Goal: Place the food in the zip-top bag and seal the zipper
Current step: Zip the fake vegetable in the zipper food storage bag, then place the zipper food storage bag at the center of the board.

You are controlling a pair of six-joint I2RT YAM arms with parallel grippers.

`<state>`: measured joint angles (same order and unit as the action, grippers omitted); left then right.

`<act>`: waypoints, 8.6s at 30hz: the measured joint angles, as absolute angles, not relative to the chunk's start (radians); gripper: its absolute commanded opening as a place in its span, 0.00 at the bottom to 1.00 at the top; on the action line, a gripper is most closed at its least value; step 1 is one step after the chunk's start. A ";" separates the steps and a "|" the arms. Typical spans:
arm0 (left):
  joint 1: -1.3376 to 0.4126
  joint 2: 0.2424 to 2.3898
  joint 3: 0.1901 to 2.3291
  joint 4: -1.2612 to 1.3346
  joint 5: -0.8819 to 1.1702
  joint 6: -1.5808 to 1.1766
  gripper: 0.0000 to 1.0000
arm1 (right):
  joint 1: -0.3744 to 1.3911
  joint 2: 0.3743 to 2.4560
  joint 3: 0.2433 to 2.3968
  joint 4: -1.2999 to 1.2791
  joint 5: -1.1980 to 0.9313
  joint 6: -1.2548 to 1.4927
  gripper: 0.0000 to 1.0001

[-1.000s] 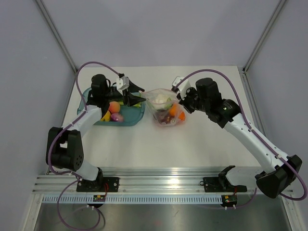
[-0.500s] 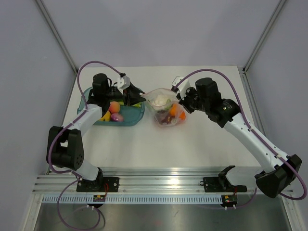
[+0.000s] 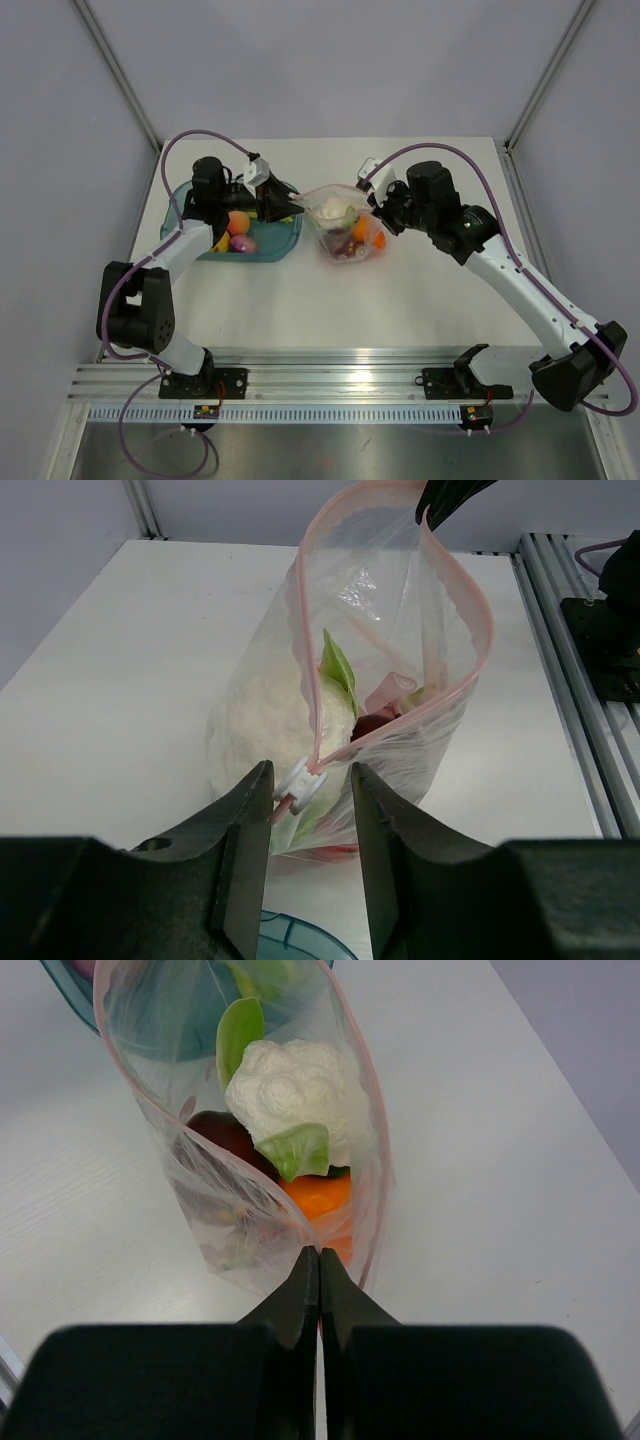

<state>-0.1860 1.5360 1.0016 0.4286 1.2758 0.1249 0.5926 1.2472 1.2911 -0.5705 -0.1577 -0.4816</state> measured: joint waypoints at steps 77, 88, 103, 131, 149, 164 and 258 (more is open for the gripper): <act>-0.143 1.650 0.886 1.289 1.345 -0.995 0.00 | 0.809 1.807 2.094 -0.907 -0.363 -0.551 0.47; -0.143 1.650 0.886 1.290 1.362 -1.000 0.00 | 0.809 1.868 2.165 -0.934 -0.387 -0.569 0.43; -0.140 1.644 0.886 1.285 1.394 -1.003 0.00 | 0.809 1.914 2.194 -0.922 -0.377 -0.565 0.36; -0.140 1.622 0.888 1.289 1.397 -1.018 0.00 | 0.809 1.916 2.176 -0.924 -0.358 -0.564 0.03; -0.151 1.622 0.925 1.282 1.427 -1.029 0.00 | 0.811 1.800 2.005 -0.814 -0.322 -0.562 0.00; -0.131 1.622 0.925 1.282 1.428 -1.029 0.00 | 0.748 1.689 1.853 -0.803 -0.300 -0.560 0.00; -0.366 1.444 1.448 -0.138 0.741 -0.111 0.99 | 0.362 0.921 1.078 -0.463 0.189 0.024 1.00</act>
